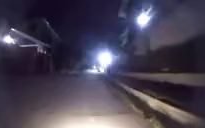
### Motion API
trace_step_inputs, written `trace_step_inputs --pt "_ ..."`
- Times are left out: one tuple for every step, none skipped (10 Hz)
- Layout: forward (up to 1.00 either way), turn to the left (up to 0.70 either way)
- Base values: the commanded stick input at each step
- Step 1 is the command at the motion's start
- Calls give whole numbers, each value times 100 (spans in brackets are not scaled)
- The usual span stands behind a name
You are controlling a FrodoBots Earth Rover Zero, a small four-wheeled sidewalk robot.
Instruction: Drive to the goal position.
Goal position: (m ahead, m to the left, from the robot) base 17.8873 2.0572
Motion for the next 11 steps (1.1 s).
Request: trace_step_inputs --pt "70 -15" --pt "70 0" --pt "70 0" --pt "70 0" --pt "70 0" --pt "70 0" --pt "70 0" --pt "70 0" --pt "70 0" --pt "70 0" --pt "70 0"
